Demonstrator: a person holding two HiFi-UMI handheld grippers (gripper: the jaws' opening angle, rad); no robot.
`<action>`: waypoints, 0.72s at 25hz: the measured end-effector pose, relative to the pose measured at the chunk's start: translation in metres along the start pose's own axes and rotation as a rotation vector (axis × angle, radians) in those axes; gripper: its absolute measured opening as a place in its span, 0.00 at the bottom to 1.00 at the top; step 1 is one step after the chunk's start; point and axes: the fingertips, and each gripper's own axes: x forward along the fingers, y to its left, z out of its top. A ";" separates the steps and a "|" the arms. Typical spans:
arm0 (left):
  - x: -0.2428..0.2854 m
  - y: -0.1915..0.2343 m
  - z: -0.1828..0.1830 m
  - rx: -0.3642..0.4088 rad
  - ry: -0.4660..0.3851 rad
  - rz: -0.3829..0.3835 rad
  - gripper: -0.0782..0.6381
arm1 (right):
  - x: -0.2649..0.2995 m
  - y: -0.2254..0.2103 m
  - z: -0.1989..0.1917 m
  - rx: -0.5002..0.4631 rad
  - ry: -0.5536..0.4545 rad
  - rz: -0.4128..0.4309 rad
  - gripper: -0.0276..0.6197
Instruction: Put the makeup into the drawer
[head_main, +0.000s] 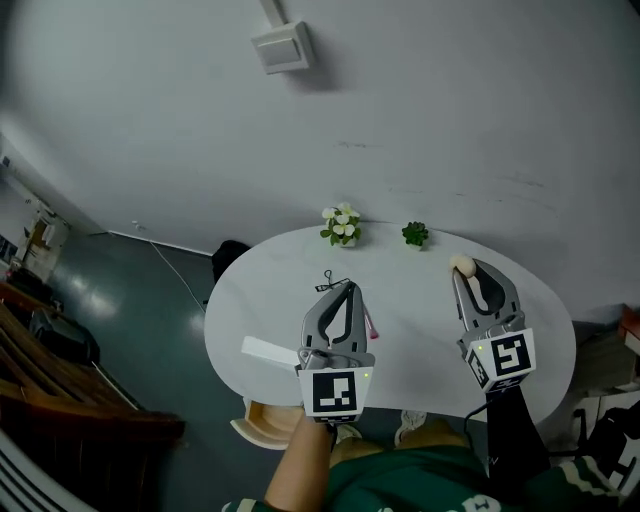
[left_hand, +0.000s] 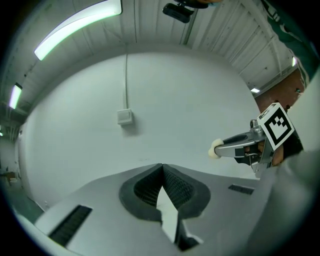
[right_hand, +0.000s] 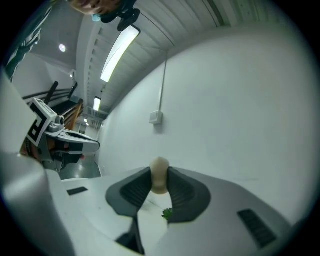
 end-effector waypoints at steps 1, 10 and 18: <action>-0.009 0.015 -0.002 -0.001 0.004 0.027 0.11 | 0.008 0.016 0.004 -0.006 -0.006 0.029 0.20; -0.124 0.144 -0.019 0.017 0.041 0.256 0.11 | 0.056 0.180 0.044 -0.029 -0.064 0.264 0.20; -0.235 0.235 -0.048 0.016 0.098 0.451 0.11 | 0.079 0.339 0.061 -0.009 -0.094 0.500 0.20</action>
